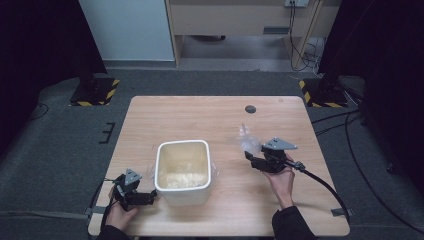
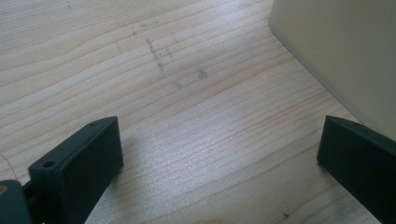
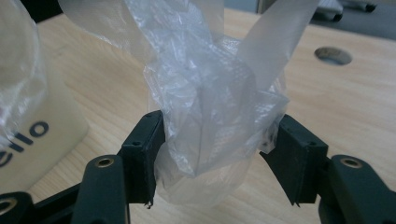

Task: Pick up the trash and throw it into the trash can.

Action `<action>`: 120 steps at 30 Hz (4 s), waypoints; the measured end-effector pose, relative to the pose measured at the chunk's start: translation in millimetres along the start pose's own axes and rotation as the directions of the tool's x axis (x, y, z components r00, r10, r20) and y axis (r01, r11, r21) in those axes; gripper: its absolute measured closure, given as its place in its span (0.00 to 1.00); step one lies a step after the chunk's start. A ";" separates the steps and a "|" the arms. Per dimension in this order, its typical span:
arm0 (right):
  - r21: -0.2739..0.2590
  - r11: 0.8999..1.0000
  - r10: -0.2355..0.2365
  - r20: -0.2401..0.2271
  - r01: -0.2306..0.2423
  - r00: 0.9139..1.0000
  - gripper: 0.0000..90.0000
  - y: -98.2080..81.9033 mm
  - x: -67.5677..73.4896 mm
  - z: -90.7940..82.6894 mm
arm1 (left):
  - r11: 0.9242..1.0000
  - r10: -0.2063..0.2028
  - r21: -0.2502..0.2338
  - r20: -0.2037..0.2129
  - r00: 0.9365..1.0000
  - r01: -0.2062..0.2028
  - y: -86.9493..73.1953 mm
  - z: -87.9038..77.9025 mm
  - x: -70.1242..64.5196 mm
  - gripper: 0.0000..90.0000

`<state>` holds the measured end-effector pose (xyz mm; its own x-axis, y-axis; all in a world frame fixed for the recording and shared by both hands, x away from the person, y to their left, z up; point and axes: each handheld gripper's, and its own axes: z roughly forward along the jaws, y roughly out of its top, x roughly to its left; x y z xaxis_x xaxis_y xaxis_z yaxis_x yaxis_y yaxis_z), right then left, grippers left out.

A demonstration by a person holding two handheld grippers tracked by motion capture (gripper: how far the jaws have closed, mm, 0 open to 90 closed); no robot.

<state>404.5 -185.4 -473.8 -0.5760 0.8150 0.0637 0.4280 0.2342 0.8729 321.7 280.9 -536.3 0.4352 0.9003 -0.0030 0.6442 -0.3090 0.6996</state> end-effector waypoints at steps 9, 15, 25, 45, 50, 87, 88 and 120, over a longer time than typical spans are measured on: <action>-0.122 0.992 0.018 0.007 -0.017 1.000 0.44 19.6 -5.8 -29.8 | 1.000 0.000 0.000 0.000 1.000 0.000 0.0 0.0 0.0 0.00; -0.174 0.985 0.020 0.000 -0.020 1.000 0.44 29.0 -5.1 -43.0 | 1.000 0.000 0.000 0.000 1.000 0.000 0.0 0.0 0.0 0.00; -0.224 0.975 -0.016 -0.021 0.011 1.000 0.44 42.9 6.6 -54.9 | 1.000 0.000 0.000 0.000 1.000 0.000 0.0 0.0 0.0 0.00; -0.289 0.954 -0.101 -0.080 0.074 0.992 0.44 64.9 38.0 -67.4 | 1.000 0.000 0.000 0.000 1.000 0.000 0.0 0.0 0.0 0.00; -0.297 0.953 -0.085 -0.108 0.050 0.990 0.43 66.0 39.4 -66.6 | 1.000 0.000 0.000 0.000 1.000 0.000 0.0 0.0 0.0 0.00; -0.318 0.942 -0.197 -0.271 0.106 0.942 0.42 100.6 122.3 -24.4 | 1.000 -0.001 -0.001 0.000 1.000 0.001 0.0 0.0 0.0 0.00; -0.318 0.942 -0.198 -0.274 0.105 0.941 0.42 100.3 124.6 -22.7 | 1.000 -0.001 -0.001 0.000 1.000 0.001 0.0 0.0 0.0 0.00; -0.219 0.967 -0.193 -0.316 0.126 0.929 0.13 83.9 149.4 4.5 | 1.000 0.000 0.000 0.000 1.000 0.000 0.0 0.0 0.0 0.00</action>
<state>357.5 -41.6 -393.2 -0.8377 0.5444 0.0437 0.1885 0.2131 0.9587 321.7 280.9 -536.3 0.4352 0.9003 -0.0031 0.6440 -0.3089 0.6999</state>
